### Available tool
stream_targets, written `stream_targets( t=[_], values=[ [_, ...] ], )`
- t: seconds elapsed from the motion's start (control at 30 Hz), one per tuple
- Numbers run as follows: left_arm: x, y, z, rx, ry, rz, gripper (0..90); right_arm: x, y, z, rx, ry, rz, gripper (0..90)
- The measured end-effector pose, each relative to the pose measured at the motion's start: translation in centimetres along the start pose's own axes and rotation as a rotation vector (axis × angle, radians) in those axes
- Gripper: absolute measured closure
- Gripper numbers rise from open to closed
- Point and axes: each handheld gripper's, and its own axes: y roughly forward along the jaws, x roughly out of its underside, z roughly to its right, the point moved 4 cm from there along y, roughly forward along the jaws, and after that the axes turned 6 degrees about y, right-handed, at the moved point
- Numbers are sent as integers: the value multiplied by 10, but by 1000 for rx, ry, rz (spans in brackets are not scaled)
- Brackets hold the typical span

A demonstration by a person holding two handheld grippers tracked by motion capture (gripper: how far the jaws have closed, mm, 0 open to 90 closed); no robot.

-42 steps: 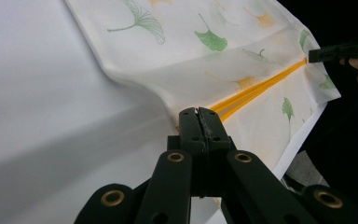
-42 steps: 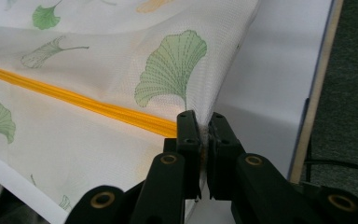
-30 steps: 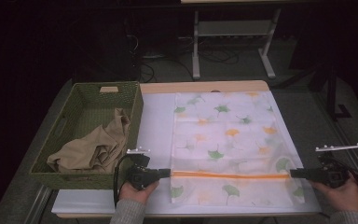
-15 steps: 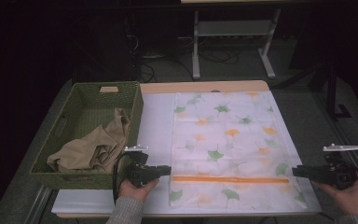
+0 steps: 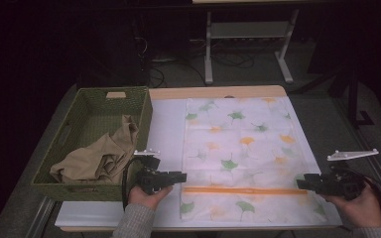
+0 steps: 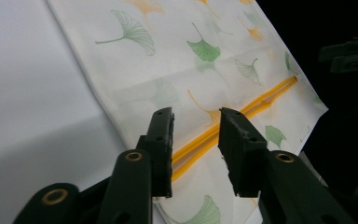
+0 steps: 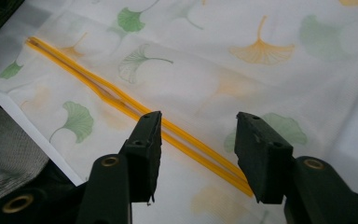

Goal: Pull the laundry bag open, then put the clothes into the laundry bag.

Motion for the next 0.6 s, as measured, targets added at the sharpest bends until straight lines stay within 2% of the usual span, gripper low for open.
stream_targets(
  t=[0.1,0.3,0.6],
  values=[
    [0,0,1,12,-4,2,624,-2,2,-5,-5,-14,2,483],
    [-2,-3,2,32,-4,11,590,-9,9,-23,-23,-75,6,443],
    [-7,-13,8,69,3,2,495,-14,26,-35,-46,-144,-13,396]
  ],
)
